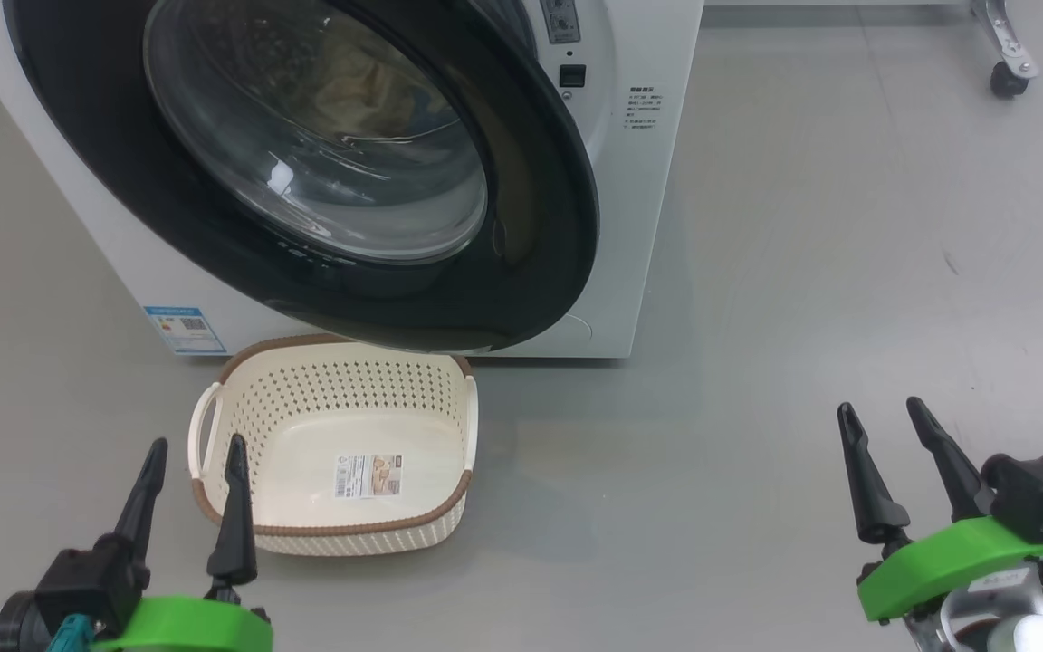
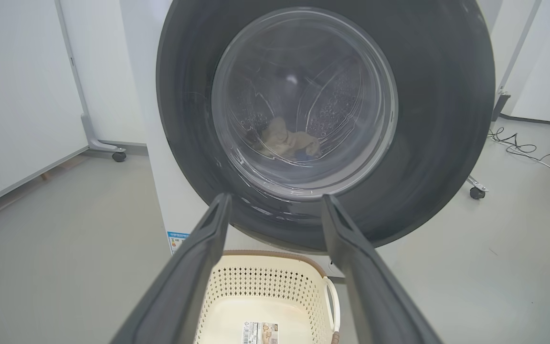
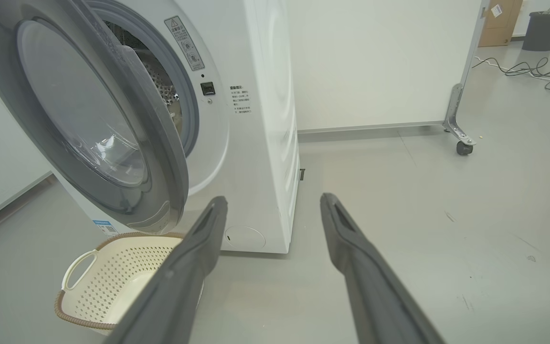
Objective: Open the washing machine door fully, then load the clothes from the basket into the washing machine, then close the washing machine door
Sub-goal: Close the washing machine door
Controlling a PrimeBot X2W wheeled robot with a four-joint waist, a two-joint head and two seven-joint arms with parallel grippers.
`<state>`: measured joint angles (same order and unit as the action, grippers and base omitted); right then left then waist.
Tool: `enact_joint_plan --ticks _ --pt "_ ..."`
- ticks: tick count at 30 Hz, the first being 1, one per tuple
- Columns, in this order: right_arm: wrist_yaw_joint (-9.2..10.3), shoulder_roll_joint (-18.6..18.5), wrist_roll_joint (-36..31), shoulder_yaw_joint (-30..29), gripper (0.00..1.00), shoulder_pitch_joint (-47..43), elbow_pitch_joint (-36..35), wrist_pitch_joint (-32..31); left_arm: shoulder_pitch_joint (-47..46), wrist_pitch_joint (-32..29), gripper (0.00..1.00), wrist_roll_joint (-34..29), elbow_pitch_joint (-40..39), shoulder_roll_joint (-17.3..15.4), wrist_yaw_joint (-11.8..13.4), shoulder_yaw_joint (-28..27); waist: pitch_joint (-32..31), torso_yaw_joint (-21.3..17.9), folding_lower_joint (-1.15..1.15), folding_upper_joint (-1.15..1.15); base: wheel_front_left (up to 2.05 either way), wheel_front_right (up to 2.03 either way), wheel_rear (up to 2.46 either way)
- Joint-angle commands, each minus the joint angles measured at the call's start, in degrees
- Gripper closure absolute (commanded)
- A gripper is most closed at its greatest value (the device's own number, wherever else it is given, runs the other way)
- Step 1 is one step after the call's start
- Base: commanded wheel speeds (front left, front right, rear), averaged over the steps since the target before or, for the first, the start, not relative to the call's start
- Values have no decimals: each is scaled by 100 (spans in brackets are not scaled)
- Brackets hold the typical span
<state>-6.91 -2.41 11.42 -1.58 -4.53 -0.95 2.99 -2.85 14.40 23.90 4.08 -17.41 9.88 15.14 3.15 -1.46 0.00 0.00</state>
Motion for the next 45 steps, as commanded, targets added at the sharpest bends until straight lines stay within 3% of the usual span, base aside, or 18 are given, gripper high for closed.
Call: enact_joint_plan --ticks 1,42,43,44,45 --pt "-58 -47 -62 117 0 105 -242 -13 -38 58 0 -133 -287 -93 42 -270 28 12 0 0 0 0 0" --pt "-58 -47 -237 82 2 288 -268 -13 4 60 0 -758 -287 382 -386 -530 275 194 0 0 0 0 0" --pt "-58 -47 -238 70 22 303 -266 -23 2 60 0 -768 -283 391 -395 -530 277 206 0 0 0 0 0" --pt "-58 -48 -238 54 61 318 -267 -33 -4 60 0 -776 -280 401 -407 -525 286 222 0 0 0 0 0" --pt "-58 -56 -234 40 91 339 -269 -40 -12 60 0 -784 -278 412 -421 -518 294 241 0 0 0 0 0"
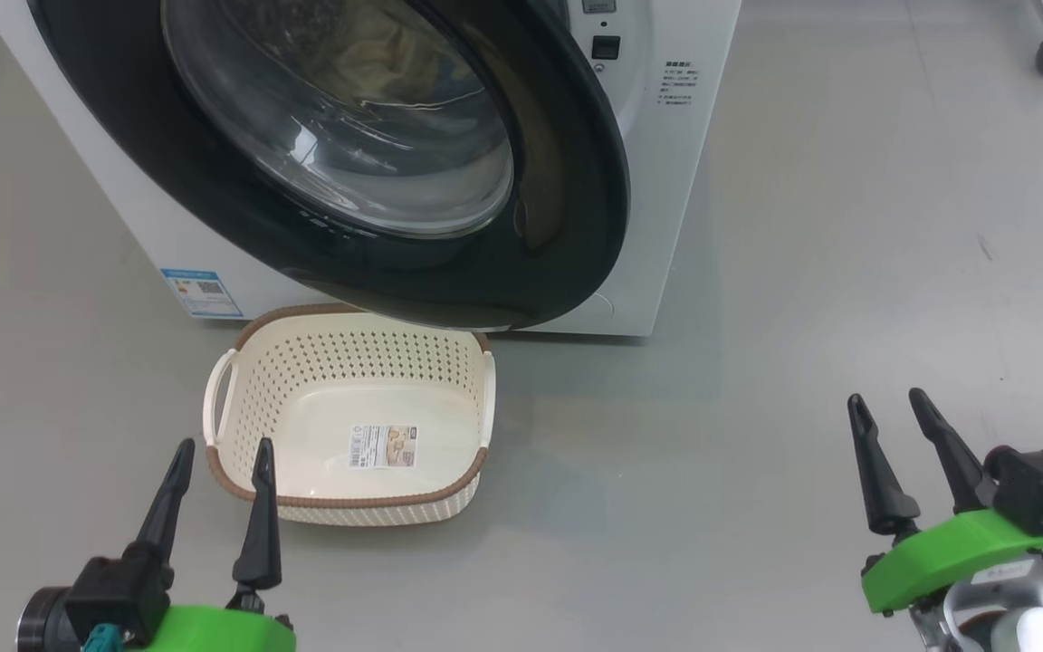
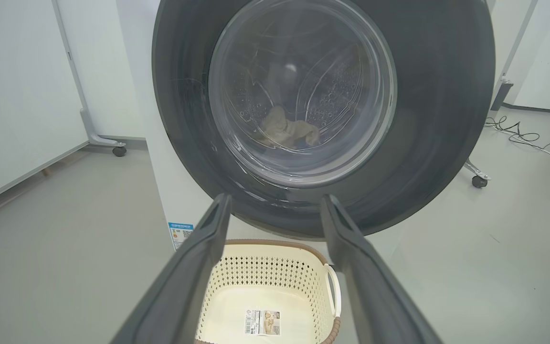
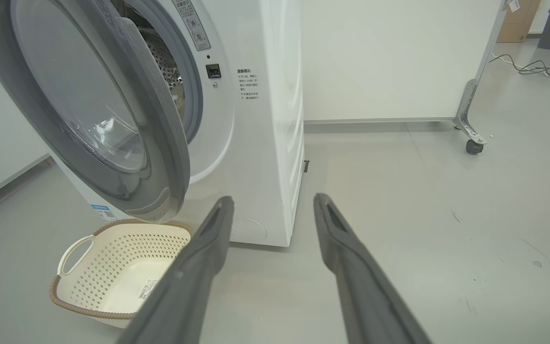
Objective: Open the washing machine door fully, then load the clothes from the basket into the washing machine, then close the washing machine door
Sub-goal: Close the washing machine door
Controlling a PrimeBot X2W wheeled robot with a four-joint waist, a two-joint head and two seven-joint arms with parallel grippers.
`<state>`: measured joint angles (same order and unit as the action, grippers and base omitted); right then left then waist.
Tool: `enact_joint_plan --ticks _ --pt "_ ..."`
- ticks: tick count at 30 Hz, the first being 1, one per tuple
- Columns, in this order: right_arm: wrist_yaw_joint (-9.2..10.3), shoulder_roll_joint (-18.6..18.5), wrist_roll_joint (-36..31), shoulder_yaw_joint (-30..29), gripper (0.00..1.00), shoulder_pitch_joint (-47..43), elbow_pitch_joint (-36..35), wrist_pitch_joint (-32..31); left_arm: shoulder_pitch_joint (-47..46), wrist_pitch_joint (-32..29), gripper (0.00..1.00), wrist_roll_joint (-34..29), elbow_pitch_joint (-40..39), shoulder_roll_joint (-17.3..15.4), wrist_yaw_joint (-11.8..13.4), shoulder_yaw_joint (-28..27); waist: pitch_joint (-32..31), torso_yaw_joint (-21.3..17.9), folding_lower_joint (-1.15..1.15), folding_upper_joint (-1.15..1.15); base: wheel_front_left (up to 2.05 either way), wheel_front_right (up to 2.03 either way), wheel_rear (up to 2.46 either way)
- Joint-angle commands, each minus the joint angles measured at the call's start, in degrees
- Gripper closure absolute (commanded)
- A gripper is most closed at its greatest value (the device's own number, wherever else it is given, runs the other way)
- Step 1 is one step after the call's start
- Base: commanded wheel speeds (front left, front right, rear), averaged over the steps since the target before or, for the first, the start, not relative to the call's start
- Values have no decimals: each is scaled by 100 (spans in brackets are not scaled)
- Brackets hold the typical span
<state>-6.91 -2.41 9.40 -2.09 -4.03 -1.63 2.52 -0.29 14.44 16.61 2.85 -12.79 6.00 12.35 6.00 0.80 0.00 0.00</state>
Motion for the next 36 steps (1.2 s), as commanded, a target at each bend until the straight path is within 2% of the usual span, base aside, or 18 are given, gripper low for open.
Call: enact_joint_plan --ticks 1,8,14,23,36 --pt "-58 -87 -34 85 100 315 -203 5 -282 55 0 -65 -153 -38 -50 -226 23 43 0 0 0 0 0" --pt "-58 -287 44 51 100 822 -119 36 -466 56 0 -141 -118 65 -151 -123 157 271 0 0 0 0 0" --pt "-58 -541 199 679 100 1798 458 72 -665 56 0 -207 29 209 -320 15 230 616 0 0 0 0 0" --pt "-58 -802 616 1773 100 2863 1651 102 -963 56 0 -304 265 522 -548 156 318 1276 0 0 0 0 0" --pt "-58 -900 1026 2427 100 4204 3797 520 -1158 56 0 -441 473 827 -806 281 488 1837 0 0 0 0 0"
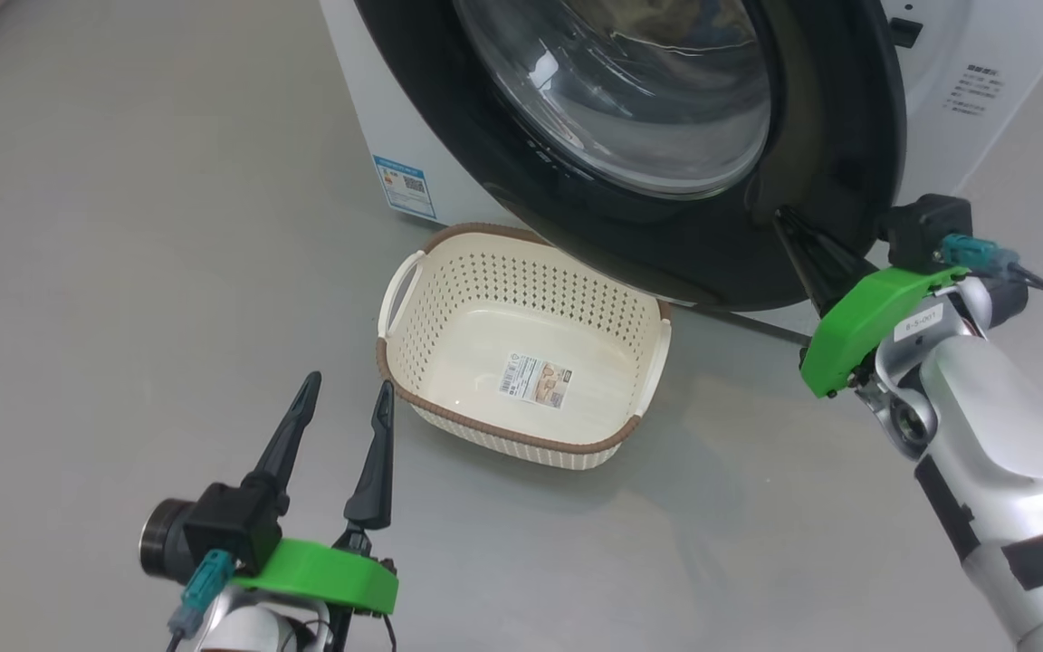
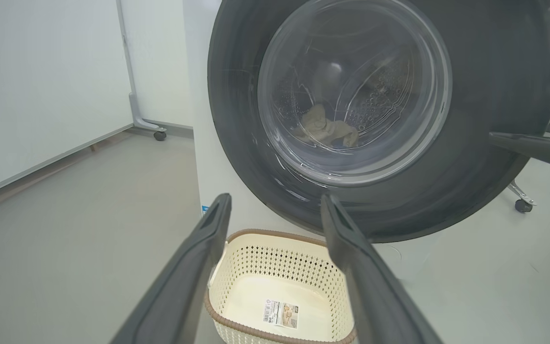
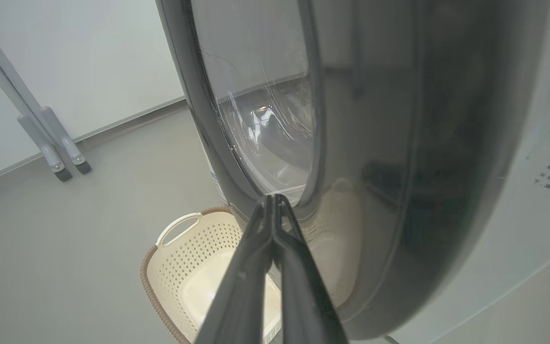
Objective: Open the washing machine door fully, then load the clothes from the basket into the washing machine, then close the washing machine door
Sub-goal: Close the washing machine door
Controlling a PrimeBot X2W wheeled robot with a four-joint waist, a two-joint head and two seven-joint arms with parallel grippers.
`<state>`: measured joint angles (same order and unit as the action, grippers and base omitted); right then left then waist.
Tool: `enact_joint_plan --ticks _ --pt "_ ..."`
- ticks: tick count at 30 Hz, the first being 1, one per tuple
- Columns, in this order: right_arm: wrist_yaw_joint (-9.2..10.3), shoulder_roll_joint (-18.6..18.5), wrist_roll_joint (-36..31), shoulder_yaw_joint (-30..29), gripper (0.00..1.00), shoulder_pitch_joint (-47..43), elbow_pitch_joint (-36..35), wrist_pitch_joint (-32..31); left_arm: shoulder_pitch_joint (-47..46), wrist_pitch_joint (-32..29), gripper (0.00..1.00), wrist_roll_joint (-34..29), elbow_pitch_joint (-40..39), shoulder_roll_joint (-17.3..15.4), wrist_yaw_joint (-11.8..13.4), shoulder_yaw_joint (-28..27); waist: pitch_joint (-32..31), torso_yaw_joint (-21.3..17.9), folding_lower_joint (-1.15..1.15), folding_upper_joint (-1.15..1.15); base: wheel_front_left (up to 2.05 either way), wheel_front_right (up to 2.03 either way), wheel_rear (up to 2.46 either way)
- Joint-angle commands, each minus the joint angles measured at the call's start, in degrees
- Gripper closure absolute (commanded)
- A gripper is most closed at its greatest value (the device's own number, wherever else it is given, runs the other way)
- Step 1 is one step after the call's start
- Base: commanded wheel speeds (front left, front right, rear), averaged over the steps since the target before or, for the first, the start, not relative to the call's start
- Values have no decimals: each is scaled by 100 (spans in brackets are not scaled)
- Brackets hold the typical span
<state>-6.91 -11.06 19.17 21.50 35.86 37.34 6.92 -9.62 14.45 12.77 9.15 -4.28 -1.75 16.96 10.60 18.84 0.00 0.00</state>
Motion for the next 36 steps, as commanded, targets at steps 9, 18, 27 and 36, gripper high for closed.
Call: enact_joint_plan --ticks 9,18,27,36 --pt "-58 -91 263 276 100 800 827 434 -290 55 0 -125 -103 72 -96 -178 125 149 0 0 0 0 0" --pt "-58 -216 425 408 100 1132 1282 618 -330 55 0 -136 -113 115 -139 -165 204 248 0 0 0 0 0" --pt "-58 -538 491 128 100 1607 1684 739 -411 55 0 -96 -208 136 -151 -48 430 495 0 0 0 0 0" --pt "-58 -839 398 -277 100 2118 2063 792 -511 55 0 100 -277 139 -67 228 625 811 0 0 0 0 0"
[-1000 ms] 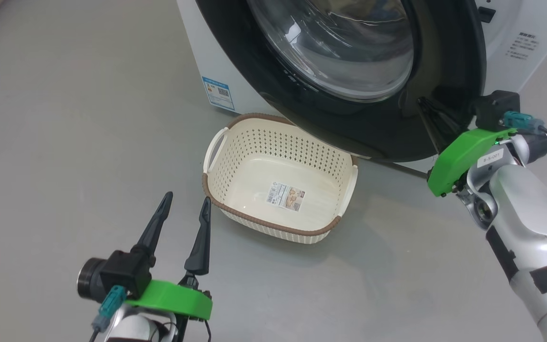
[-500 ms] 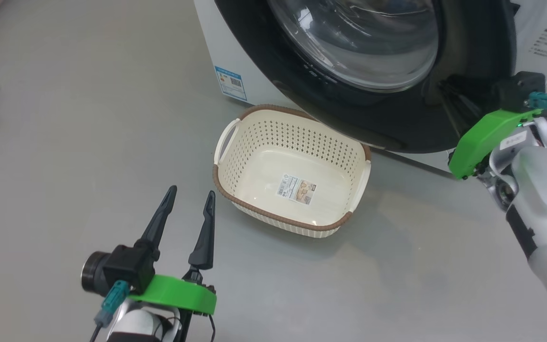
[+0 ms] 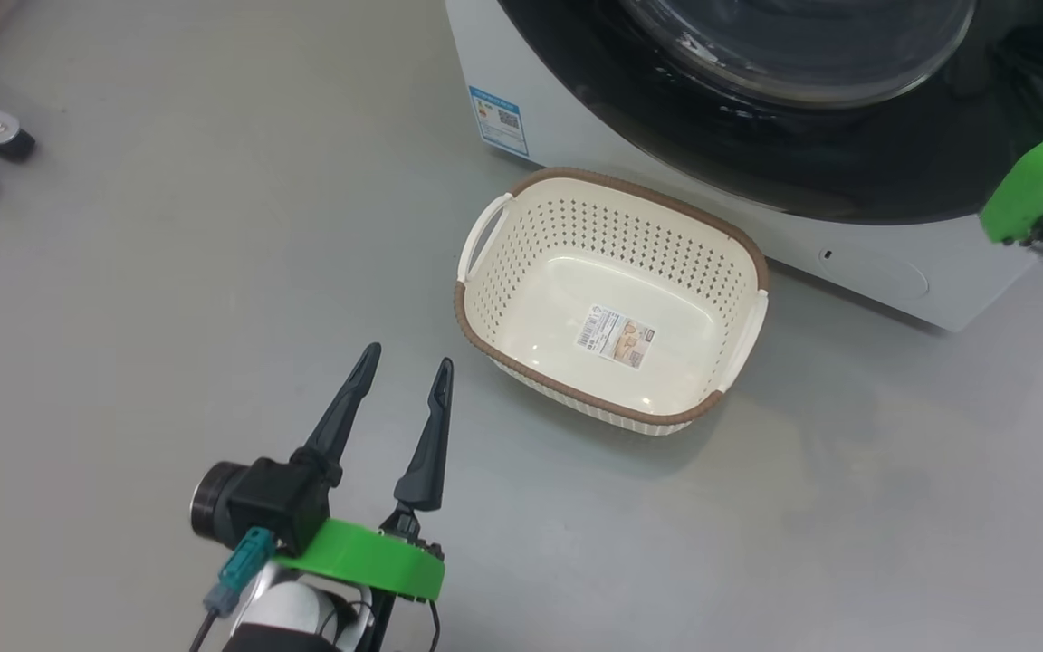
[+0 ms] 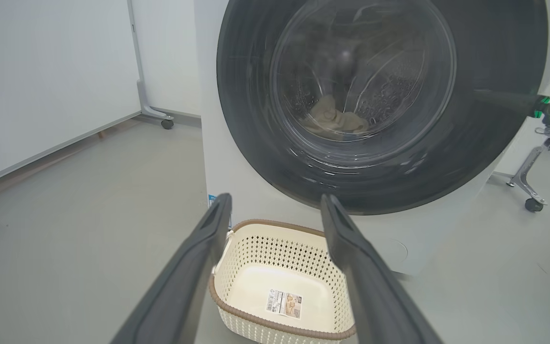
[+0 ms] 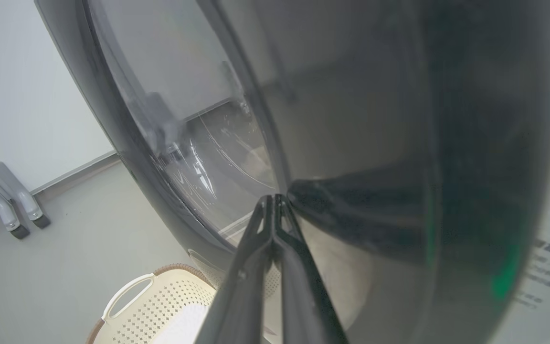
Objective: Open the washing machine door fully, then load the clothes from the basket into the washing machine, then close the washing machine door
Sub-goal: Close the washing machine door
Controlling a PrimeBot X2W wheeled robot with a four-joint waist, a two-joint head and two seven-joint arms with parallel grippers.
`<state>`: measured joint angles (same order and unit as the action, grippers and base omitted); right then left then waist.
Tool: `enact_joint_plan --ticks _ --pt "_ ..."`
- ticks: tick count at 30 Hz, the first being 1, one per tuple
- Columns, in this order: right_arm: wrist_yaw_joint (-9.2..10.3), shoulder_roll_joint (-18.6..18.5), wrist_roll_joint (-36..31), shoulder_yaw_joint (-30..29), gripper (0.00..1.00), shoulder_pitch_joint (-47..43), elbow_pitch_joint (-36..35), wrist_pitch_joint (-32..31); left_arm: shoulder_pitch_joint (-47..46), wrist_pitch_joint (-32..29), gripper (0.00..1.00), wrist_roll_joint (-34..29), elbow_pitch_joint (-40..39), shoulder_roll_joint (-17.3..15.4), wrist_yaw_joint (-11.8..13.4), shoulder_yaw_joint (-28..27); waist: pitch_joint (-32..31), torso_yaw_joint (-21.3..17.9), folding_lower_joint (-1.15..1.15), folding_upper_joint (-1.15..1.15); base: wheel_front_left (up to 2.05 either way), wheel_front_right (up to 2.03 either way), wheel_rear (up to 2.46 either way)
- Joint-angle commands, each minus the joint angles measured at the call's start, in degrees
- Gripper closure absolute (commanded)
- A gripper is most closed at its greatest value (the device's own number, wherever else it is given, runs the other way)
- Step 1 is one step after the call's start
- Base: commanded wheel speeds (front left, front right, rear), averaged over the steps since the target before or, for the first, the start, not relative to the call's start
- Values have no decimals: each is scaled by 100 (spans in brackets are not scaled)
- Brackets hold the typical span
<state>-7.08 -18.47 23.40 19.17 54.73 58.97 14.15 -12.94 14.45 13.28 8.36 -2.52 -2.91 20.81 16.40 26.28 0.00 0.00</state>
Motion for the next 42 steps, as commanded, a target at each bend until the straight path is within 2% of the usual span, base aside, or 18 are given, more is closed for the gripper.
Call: enact_joint_plan --ticks 1,6,13,16,24,29,35,42 --pt "-41 -122 -35 -122 100 299 -53 72 -191 55 0 64 -200 -37 55 -133 65 93 0 0 0 0 0" --pt "-41 -191 -164 -600 100 582 115 83 -223 55 0 120 -211 -36 115 -41 109 183 0 0 0 0 0" --pt "-41 -174 -459 -1048 100 543 96 84 -216 55 0 160 -199 -36 167 13 51 199 0 0 0 0 0" --pt "-41 -117 -572 -1118 100 443 64 84 -220 55 0 159 -172 -36 170 19 6 183 0 0 0 0 0" --pt "-41 222 -553 -790 100 31 -191 85 -177 55 0 85 -61 -36 185 -25 -208 46 0 0 0 0 0" --pt "-41 445 -320 -381 100 -549 -671 85 -87 55 0 7 37 -36 135 -130 -455 -184 0 0 0 0 0" --pt "-41 520 -196 -103 100 -1373 -1496 85 -13 55 0 -124 141 -43 62 -286 -736 -571 0 0 0 0 0" --pt "-41 521 -426 -601 100 -2553 -2521 85 69 55 0 -215 291 -88 -8 -475 -1048 -1040 0 0 0 0 0"
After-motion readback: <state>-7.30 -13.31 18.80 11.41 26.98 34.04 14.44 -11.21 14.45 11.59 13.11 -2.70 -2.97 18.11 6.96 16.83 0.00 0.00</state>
